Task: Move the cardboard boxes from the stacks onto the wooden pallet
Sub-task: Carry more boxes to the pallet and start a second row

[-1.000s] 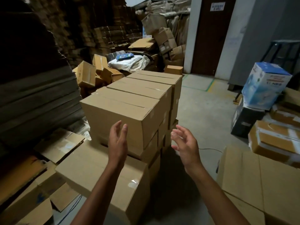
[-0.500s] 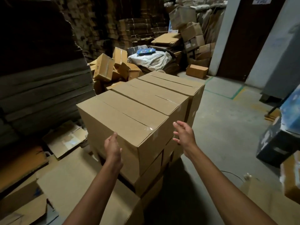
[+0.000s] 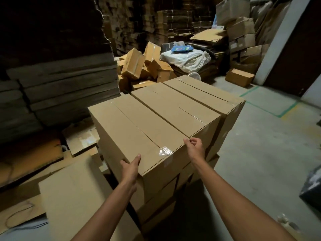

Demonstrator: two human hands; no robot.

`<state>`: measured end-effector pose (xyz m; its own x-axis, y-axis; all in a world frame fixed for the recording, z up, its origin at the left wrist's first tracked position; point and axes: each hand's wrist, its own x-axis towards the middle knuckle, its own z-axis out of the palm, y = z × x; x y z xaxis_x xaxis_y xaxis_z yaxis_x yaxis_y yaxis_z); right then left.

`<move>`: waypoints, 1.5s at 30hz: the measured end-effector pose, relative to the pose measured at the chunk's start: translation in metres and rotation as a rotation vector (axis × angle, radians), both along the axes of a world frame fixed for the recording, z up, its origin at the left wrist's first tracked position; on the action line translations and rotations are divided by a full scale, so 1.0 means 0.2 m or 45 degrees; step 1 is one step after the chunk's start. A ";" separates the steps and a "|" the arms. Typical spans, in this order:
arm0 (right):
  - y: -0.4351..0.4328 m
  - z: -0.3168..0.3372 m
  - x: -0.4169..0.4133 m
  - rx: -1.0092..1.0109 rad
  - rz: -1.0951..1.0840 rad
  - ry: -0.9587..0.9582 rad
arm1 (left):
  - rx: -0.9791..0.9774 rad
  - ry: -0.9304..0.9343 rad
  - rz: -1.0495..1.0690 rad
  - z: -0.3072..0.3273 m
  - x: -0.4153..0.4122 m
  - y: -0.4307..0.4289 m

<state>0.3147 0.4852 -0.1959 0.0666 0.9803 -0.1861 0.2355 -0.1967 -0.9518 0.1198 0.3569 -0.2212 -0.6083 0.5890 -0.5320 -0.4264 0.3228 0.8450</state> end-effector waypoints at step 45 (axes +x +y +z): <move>-1.54 0.80 -0.61 0.264 -0.184 0.267 | 0.742 0.130 -0.614 0.84 -0.97 -1.01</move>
